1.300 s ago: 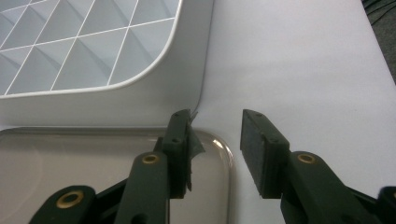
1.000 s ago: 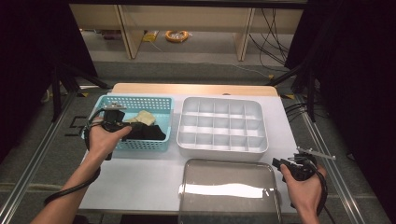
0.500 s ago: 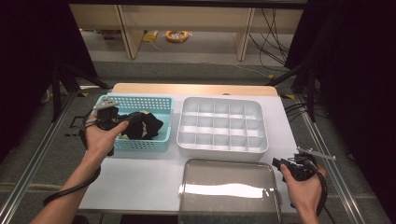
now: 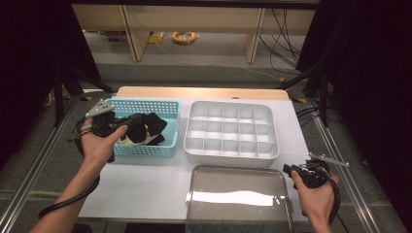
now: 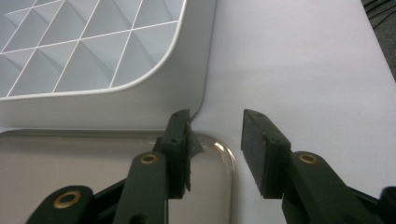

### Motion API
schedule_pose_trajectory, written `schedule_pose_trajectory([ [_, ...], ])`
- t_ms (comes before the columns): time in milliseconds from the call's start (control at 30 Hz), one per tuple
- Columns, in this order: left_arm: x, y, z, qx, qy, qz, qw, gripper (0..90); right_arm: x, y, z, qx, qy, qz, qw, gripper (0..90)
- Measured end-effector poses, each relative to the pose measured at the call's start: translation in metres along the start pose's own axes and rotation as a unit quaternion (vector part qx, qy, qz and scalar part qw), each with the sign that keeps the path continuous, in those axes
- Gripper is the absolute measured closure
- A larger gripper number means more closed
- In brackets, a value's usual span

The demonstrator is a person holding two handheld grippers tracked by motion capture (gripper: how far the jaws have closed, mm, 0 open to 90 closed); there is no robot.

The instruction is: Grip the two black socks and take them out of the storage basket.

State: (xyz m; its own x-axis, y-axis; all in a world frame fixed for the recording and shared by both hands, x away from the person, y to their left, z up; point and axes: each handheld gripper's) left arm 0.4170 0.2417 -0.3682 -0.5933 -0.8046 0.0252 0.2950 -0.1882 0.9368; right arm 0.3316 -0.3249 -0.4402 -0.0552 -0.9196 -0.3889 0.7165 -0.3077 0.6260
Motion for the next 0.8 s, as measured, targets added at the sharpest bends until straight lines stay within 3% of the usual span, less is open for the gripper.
schedule_pose_trajectory([
  [100,-0.001,0.000,0.003,0.004,-0.001,0.003,1.0000,86.3,-0.001,0.000,0.001,-0.005,0.008,-0.004,0.9999,63.4],
  [300,-0.001,0.000,0.007,0.010,-0.002,0.001,0.9999,86.3,-0.002,0.000,0.001,-0.007,-0.009,-0.001,0.9999,63.4],
  [467,0.001,0.000,0.011,0.015,-0.003,-0.001,0.9999,86.3,-0.001,-0.001,-0.001,0.000,0.001,0.003,1.0000,63.5],
  [500,0.001,0.001,0.012,0.017,-0.003,-0.002,0.9998,86.3,-0.004,-0.002,0.000,-0.003,-0.001,-0.018,0.9998,63.5],
  [533,0.002,0.001,0.013,0.019,-0.002,-0.003,0.9998,86.3,-0.002,-0.001,0.001,0.001,-0.007,-0.001,1.0000,63.5],
  [800,0.003,0.003,0.015,0.023,-0.002,-0.006,0.9997,86.3,-0.003,-0.001,0.002,0.002,0.002,-0.006,1.0000,63.5],
])
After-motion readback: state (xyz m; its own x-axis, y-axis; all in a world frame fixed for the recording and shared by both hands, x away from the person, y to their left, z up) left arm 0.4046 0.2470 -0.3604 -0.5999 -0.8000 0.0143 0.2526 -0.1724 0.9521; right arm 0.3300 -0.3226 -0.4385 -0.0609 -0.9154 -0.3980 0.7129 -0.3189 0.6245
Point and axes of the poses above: each handheld gripper's, and its own axes: z roughly backward along the jaws, y roughly out of its top, x roughly to its right, and after that the axes turned 10 degrees about -z, right-handed
